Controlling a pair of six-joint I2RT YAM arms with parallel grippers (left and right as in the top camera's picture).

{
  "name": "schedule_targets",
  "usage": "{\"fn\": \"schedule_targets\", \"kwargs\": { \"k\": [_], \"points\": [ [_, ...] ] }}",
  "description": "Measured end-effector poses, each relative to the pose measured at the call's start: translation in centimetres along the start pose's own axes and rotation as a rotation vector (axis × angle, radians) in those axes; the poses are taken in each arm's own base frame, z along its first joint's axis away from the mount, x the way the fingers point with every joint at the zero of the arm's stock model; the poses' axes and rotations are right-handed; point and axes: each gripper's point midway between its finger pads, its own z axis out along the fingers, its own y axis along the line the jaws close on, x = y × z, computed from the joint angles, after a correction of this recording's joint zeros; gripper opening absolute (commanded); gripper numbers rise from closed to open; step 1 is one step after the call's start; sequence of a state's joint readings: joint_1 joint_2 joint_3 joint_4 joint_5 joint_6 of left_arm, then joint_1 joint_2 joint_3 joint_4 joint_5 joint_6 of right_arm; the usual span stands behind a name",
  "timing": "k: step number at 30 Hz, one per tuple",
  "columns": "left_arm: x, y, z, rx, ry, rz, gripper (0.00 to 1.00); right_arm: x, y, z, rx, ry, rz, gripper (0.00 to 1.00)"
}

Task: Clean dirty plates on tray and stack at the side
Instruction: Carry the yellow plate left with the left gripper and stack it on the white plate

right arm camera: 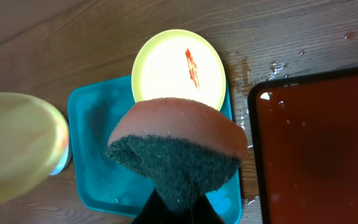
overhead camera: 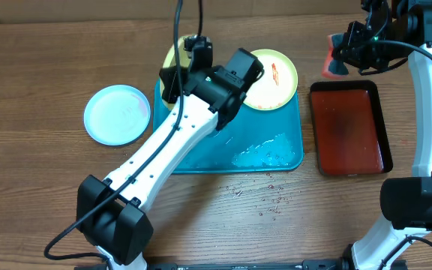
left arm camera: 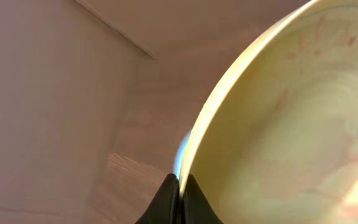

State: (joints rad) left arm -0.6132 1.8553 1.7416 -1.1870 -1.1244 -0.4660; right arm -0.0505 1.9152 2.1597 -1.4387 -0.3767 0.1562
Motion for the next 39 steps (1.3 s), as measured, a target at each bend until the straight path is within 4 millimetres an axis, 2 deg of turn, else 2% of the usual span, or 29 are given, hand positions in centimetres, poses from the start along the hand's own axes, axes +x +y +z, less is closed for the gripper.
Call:
{"fn": "schedule_targets", "kwargs": {
  "k": [4, 10, 14, 18, 23, 27, 31, 39],
  "points": [
    [2.8, -1.0, 2.5, 0.145, 0.183, -0.018, 0.04, 0.3, -0.1, 0.0, 0.002, 0.010, -0.001, 0.04],
    [6.9, 0.2, 8.6, 0.372, 0.494, -0.192, 0.04, 0.3, -0.1, 0.0, 0.003, 0.012, -0.010, 0.04],
    [9.0, 2.5, 12.4, 0.523, 0.635, -0.346, 0.04, 0.3, -0.1, 0.0, 0.003, 0.012, -0.013, 0.04],
    [11.2, 5.5, 16.2, 0.607, 0.696, -0.518, 0.05, 0.3, -0.1, 0.0, 0.002, 0.011, -0.014, 0.04],
    [16.1, 7.0, 20.0, 0.646, 0.763, -0.680, 0.04, 0.3, -0.1, 0.0, 0.002, 0.011, -0.015, 0.04],
    [19.2, 6.5, 21.2, 0.663, 0.792, -0.739, 0.04, 0.3, -0.1, 0.0, 0.002, 0.011, -0.014, 0.04],
    [20.6, 5.2, 22.3, 0.665, 0.767, -0.752, 0.04, 0.3, -0.1, 0.0, 0.003, 0.012, -0.014, 0.04],
    [20.0, 5.0, 23.7, 0.658, 0.689, -0.769, 0.05, 0.4, -0.1, 0.0, 0.003, 0.014, -0.013, 0.04]
  ]
}}
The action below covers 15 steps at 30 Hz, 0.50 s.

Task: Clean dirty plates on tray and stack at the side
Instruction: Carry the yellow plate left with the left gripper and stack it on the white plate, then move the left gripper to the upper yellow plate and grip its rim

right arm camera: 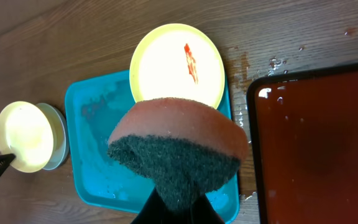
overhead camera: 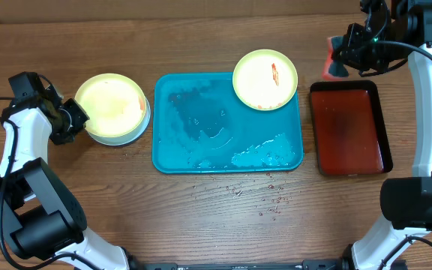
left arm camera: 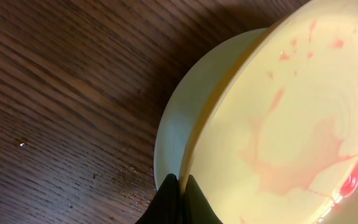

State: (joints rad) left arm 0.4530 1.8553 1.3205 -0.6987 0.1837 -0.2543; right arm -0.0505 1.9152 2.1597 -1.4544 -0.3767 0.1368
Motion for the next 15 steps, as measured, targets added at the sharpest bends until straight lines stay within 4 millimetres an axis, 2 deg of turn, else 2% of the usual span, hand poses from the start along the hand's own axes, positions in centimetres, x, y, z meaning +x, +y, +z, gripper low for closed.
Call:
{"fn": "schedule_targets", "kwargs": {
  "k": [4, 6, 11, 13, 15],
  "points": [
    [0.5, 0.0, 0.0, -0.003, 0.020, -0.002, 0.26, 0.1, 0.0, 0.0, 0.001, 0.003, 0.002, 0.04],
    [0.9, 0.1, 0.0, -0.005, 0.038, -0.005, 0.33, 0.1, 0.0, 0.0, 0.001, 0.004, 0.002, 0.04],
    [2.3, 0.4, -0.3, -0.021, 0.099, -0.013, 0.36, 0.1, 0.0, 0.0, 0.001, 0.004, 0.002, 0.04],
    [2.7, 0.1, -1.1, -0.036, 0.133, 0.004, 0.39, 0.1, 0.0, 0.0, 0.001, 0.004, 0.002, 0.04],
    [2.0, -1.0, -2.4, -0.041, 0.129, 0.033, 0.41, 0.1, 0.0, 0.0, 0.001, 0.004, 0.001, 0.04]
  ]
}}
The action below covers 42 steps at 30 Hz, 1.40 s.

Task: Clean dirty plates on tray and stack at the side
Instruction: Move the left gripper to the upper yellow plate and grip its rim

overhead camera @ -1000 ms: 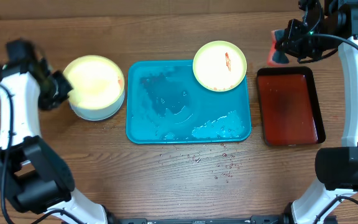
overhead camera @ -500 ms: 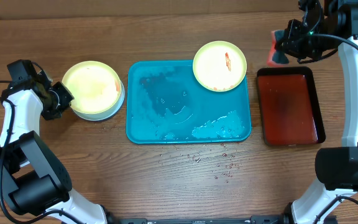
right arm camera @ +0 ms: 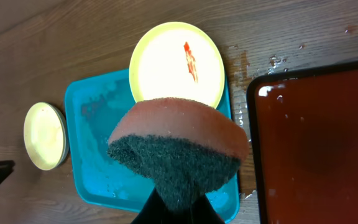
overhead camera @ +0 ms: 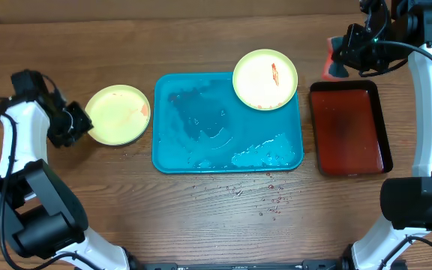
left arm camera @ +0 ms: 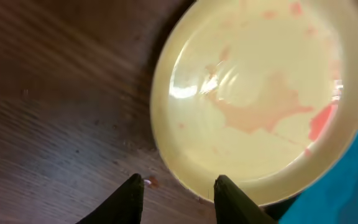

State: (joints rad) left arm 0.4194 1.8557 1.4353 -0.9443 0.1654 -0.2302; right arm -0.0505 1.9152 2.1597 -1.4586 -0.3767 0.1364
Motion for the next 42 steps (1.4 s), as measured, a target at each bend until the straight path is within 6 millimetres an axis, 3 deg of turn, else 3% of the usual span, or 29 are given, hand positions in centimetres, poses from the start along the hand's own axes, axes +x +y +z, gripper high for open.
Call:
{"fn": "schedule_targets", "kwargs": {
  "k": [4, 8, 11, 14, 17, 20, 24, 29, 35, 42],
  "points": [
    [-2.4, -5.2, -3.7, 0.033, -0.088, 0.115, 0.40, 0.0, 0.0, 0.0, 0.000, 0.000, 0.000, 0.04],
    [-2.3, -14.2, -6.2, 0.117, -0.188, 0.306, 0.38, 0.0, 0.0, 0.0, 0.000, 0.000, 0.000, 0.04],
    [0.9, -22.2, -6.9, 0.204, -0.220, 0.480, 0.42, 0.0, 0.0, 0.0, 0.000, 0.000, 0.001, 0.04],
    [4.6, -28.9, -6.8, 0.275, -0.215, 0.617, 0.49, 0.0, 0.0, 0.0, 0.000, 0.000, 0.001, 0.04],
    [7.6, -34.0, -5.0, 0.312, -0.185, 0.713, 0.54, 0.1, 0.0, 0.0, 0.000, 0.002, 0.001, 0.04],
    [9.3, -37.1, -2.3, 0.318, -0.155, 0.766, 0.57, 0.3, -0.1, 0.0, 0.003, 0.012, 0.005, 0.04],
    [11.4, -38.8, 2.7, 0.275, -0.094, 0.784, 0.57, 0.7, -0.1, 0.0, 0.005, 0.027, 0.010, 0.04],
    [12.8, -38.0, 7.0, 0.214, -0.025, 0.736, 0.45, 0.9, -0.2, 0.0, 0.007, 0.034, 0.009, 0.04],
    [12.9, -37.8, 9.0, 0.202, -0.002, 0.682, 0.36, 0.9, -0.2, 0.0, 0.007, 0.036, 0.010, 0.04],
    [12.8, -38.4, 11.3, 0.213, -0.005, 0.645, 0.20, 1.0, -0.2, 0.0, 0.008, 0.040, 0.005, 0.04]
  ]
}}
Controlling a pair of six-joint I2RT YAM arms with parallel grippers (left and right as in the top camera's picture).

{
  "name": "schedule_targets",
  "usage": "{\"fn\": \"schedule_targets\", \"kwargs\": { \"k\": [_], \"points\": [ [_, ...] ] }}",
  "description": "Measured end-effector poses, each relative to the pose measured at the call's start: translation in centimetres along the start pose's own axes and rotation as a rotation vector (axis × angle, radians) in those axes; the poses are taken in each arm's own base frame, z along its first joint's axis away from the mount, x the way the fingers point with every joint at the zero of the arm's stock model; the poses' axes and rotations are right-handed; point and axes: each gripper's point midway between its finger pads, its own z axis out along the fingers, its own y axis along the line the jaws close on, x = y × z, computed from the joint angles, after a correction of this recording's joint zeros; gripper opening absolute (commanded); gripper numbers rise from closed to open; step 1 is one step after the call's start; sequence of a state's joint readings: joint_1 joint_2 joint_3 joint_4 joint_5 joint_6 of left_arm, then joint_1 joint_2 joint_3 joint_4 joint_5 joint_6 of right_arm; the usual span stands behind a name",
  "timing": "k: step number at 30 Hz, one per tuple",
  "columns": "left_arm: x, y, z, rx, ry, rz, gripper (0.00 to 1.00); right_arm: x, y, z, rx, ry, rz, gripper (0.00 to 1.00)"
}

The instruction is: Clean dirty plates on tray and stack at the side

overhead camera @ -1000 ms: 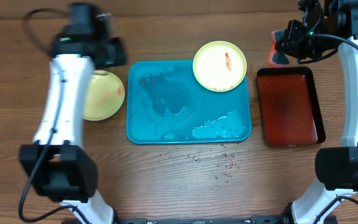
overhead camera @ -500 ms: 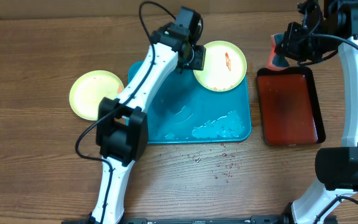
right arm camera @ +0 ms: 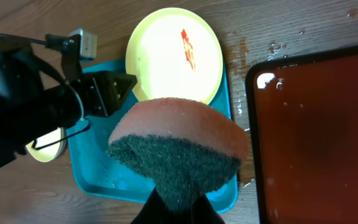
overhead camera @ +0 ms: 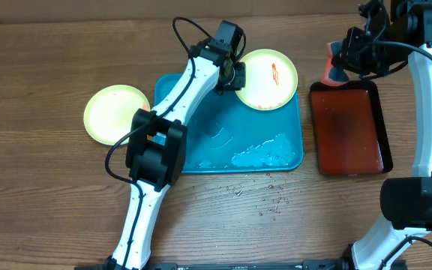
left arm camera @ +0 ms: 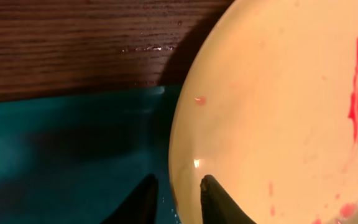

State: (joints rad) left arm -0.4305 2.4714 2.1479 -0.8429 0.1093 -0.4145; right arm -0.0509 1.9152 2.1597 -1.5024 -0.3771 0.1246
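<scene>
A yellow plate [overhead camera: 268, 69] with a red smear sits on the far right corner of the blue tray [overhead camera: 201, 154]. My left gripper [overhead camera: 233, 77] is open at the plate's left rim. In the left wrist view one of its fingers [left arm camera: 143, 198] is over the tray [left arm camera: 61, 149] and the other is over the plate [left arm camera: 278, 112]. My right gripper [overhead camera: 338, 61] hangs at the back right, shut on a sponge [right arm camera: 179, 149] with a green scouring side and an orange back. Another yellow plate [overhead camera: 115, 114] lies on the table left of the tray.
A dark red tray [overhead camera: 349, 127] lies right of the blue one, under the sponge arm. Water pools on the blue tray's near right part, and droplets dot the wood in front of it. My left arm [overhead camera: 186, 90] stretches across the tray's left half.
My left gripper was open beside the yellow plate on the left. Now it is at the smeared plate on the tray, jaws either side of the rim. The right gripper holds the sponge as before.
My left gripper first held a yellow plate by its rim over the tray's far left. Then it held that plate over a pale blue plate on the table at the left. Then it was open with the plate lying there. Now it is at the second plate.
</scene>
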Motion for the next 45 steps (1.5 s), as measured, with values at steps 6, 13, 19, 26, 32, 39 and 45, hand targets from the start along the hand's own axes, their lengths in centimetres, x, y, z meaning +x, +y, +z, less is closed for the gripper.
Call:
{"fn": "schedule_targets", "kwargs": {
  "k": [6, 13, 19, 26, 32, 39, 45],
  "points": [
    [0.4, 0.1, 1.0, 0.004, 0.015, -0.011, 0.04, 0.0, 0.0, 0.0, 0.001, 0.002, -0.009, 0.04],
    [1.5, 1.3, 0.4, -0.038, 0.075, -0.011, 0.04, 0.4, 0.2, 0.1, 0.000, 0.013, -0.016, 0.04],
    [6.2, 5.3, -1.5, -0.135, 0.305, -0.051, 0.04, 1.2, 2.9, 2.0, -0.018, 0.053, -0.084, 0.04],
    [7.7, 8.8, -3.2, -0.152, 0.414, -0.097, 0.04, 2.8, 7.8, 9.3, -0.050, 0.156, -0.169, 0.04],
    [7.5, 8.8, -3.5, -0.045, 0.437, -0.076, 0.04, 5.8, 9.1, 17.3, 0.011, 0.289, -0.203, 0.04],
    [7.7, 9.3, -4.3, 0.065, 0.472, -0.058, 0.04, 7.5, 7.5, 23.4, 0.175, 0.327, -0.206, 0.04],
    [7.3, 10.0, -4.4, 0.088, 0.466, -0.058, 0.04, 7.3, 6.0, 26.8, 0.223, 0.312, -0.183, 0.04]
  ]
}}
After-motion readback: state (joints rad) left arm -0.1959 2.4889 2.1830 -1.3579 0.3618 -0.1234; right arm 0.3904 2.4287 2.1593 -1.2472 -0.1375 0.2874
